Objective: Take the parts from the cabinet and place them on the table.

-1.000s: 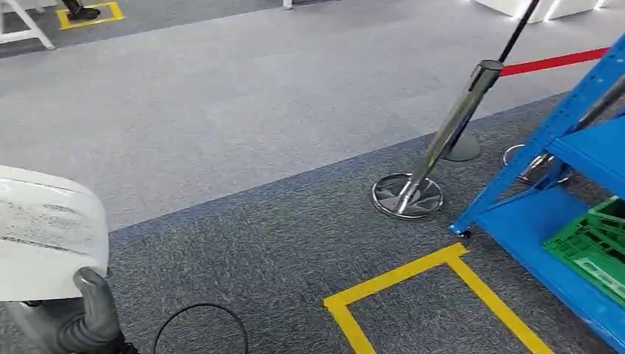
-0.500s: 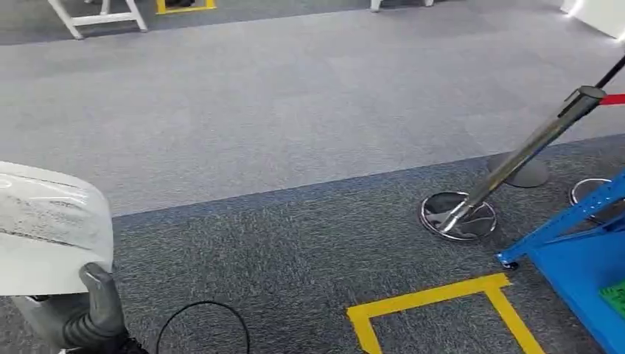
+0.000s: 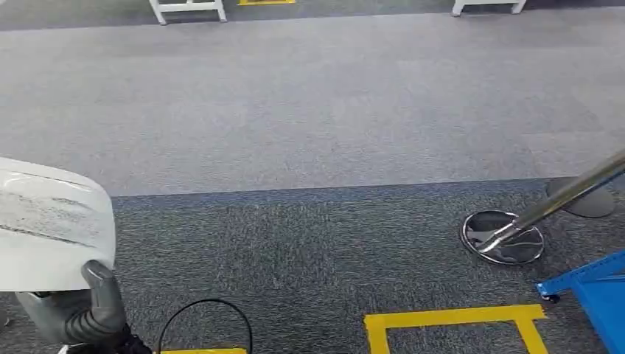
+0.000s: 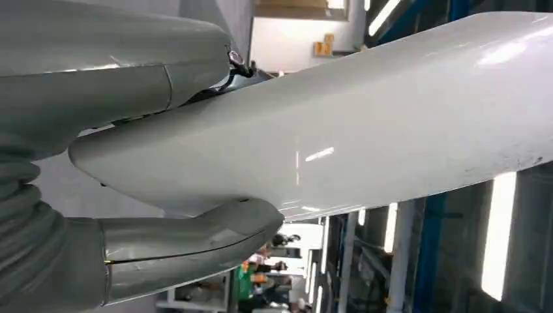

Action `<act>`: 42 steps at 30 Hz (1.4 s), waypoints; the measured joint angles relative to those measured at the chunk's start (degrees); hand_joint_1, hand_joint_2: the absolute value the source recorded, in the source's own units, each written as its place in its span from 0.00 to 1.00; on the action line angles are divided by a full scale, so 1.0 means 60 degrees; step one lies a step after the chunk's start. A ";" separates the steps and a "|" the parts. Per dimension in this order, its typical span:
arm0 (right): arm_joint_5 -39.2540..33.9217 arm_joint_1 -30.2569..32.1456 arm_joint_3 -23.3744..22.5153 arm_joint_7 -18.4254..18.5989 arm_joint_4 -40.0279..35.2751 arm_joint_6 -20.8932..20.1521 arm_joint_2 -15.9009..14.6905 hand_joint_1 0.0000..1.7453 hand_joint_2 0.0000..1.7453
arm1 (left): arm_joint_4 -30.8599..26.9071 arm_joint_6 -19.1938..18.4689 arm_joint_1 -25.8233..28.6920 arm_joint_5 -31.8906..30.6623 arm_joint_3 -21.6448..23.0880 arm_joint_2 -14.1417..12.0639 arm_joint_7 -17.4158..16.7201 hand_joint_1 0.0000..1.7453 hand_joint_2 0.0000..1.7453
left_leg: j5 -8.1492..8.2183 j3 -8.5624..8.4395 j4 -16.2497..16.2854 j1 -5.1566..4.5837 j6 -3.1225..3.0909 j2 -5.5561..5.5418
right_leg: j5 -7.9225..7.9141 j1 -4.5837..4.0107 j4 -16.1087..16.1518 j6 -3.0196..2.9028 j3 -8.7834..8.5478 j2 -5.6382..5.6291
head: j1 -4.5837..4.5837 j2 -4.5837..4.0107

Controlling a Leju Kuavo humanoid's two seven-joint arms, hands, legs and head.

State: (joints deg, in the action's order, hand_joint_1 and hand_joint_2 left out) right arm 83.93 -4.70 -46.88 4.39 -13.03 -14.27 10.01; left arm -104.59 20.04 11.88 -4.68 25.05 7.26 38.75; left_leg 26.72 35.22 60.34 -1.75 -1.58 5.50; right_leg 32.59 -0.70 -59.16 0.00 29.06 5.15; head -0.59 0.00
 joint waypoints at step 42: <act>-0.0109 -0.0153 -0.0007 -0.0113 -0.0058 -0.0277 -0.0004 0.00 0.00 | 0.0229 -0.0270 0.0083 -0.0106 -0.0069 0.0051 0.0000 1.00 1.00 | -0.0086 -0.0194 -0.0271 0.0195 -0.0210 -0.1522 | 0.0332 0.0046 -0.2138 0.0359 0.1384 -0.0912 | -0.0135 0.0000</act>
State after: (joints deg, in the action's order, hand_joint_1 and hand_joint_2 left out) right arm 83.28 -5.62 -46.93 3.72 -13.38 -15.93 9.99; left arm -103.21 18.43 12.38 -5.31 24.63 7.56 38.75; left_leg 26.20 34.05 58.72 -0.57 -2.84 -3.63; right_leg 34.59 -0.42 -71.99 2.16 37.36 -0.33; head -1.40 0.00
